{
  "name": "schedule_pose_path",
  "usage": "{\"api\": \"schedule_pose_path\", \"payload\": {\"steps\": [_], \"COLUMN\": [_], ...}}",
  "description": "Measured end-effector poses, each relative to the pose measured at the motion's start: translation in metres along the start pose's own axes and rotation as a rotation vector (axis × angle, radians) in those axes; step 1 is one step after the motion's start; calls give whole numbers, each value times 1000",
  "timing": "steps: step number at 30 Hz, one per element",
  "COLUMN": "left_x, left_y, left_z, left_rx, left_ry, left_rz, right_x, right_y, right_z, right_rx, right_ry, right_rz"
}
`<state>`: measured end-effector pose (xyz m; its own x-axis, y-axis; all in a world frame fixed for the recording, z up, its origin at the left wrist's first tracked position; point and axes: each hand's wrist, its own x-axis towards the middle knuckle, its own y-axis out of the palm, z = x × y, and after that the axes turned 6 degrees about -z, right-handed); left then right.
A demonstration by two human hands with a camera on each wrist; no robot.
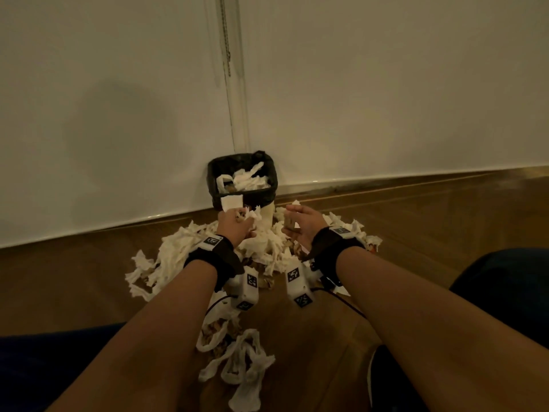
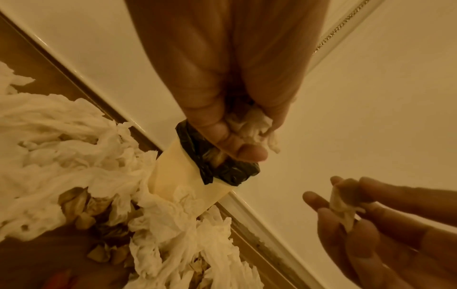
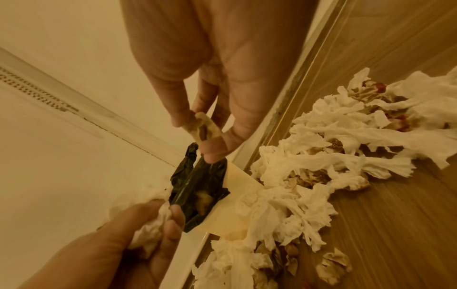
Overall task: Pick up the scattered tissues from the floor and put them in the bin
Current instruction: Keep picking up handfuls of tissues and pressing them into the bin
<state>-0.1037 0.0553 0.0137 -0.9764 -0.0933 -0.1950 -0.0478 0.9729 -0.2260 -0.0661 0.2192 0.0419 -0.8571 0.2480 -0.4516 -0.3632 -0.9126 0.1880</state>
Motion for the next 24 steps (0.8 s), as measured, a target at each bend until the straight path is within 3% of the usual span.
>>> {"api": "schedule_pose_path", "payload": {"steps": [5, 14, 19, 24], "left_x": [-3, 5, 32, 71], "left_y": [-3, -13, -20, -28], "left_z": [-8, -28, -52, -63], "left_rx": [59, 12, 88, 151], "left_ry": [100, 100, 218, 193], "left_rz": [-3, -25, -139, -182], "right_x": [-6, 0, 20, 46], "right_y": [-1, 10, 31, 51], "right_z": [17, 37, 59, 62], "right_rx": [4, 3, -22, -105], "right_ry": [-24, -23, -86, -122], "right_rz": [27, 76, 34, 18]}}
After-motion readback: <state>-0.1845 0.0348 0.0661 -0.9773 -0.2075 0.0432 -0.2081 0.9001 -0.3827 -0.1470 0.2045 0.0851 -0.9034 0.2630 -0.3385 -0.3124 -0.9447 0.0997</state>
